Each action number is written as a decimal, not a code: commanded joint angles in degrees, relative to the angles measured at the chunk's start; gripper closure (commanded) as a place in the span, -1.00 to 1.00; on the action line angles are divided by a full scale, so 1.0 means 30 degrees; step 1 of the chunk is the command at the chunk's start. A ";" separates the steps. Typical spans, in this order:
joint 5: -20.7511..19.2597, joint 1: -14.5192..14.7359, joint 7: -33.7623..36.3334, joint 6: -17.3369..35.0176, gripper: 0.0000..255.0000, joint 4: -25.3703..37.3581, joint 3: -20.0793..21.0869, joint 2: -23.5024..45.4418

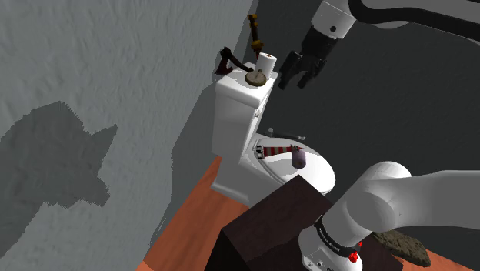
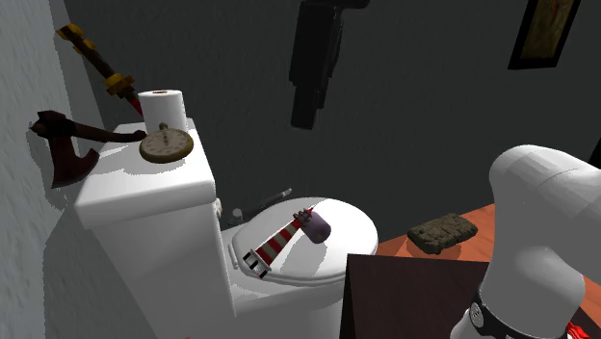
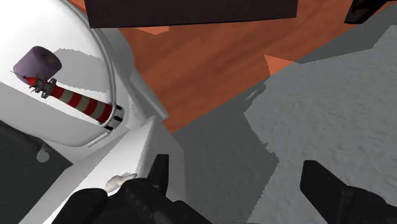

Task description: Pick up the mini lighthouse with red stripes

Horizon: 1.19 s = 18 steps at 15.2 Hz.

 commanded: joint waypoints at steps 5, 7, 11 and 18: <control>-0.0781 -0.0089 -0.2294 0.1027 -1.00 -0.1297 -0.1366 0.0635; -0.1201 -0.0179 -0.3436 0.1583 -1.00 -0.1813 -0.2040 0.1113; -0.2078 -0.0387 -0.5684 0.2787 -1.00 -0.2570 -0.3385 0.2401; -0.3505 -0.0792 -0.9522 0.5147 -1.00 -0.2979 -0.5625 0.5706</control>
